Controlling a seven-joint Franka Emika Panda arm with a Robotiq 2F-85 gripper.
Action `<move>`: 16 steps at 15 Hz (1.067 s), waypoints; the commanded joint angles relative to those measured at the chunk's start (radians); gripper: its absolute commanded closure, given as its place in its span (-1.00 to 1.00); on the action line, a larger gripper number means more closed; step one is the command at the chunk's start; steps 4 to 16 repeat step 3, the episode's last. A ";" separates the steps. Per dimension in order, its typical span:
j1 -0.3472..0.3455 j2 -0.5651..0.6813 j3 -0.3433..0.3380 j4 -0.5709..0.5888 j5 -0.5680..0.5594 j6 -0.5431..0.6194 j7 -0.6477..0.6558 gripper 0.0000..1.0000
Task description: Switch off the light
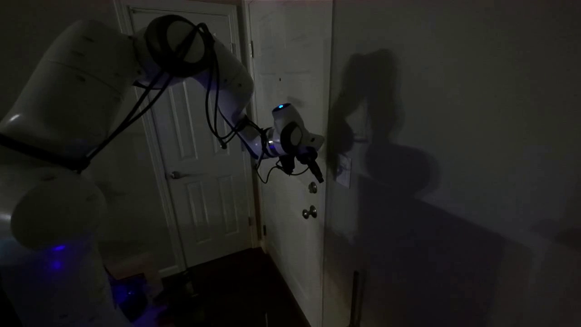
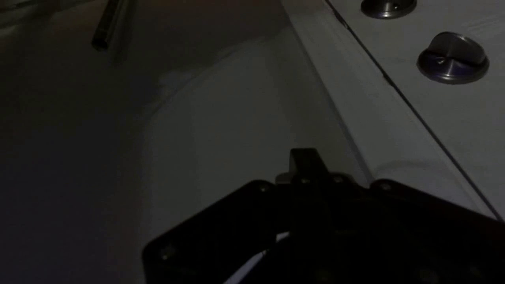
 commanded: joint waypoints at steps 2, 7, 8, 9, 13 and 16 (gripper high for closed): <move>-0.073 -0.050 0.074 -0.039 0.028 -0.039 -0.049 1.00; -0.086 -0.050 0.088 -0.038 0.029 -0.044 -0.056 0.99; -0.086 -0.050 0.088 -0.038 0.029 -0.044 -0.056 0.99; -0.086 -0.050 0.088 -0.038 0.029 -0.044 -0.056 0.99; -0.086 -0.050 0.088 -0.038 0.029 -0.044 -0.056 0.99; -0.086 -0.050 0.088 -0.038 0.029 -0.044 -0.056 0.99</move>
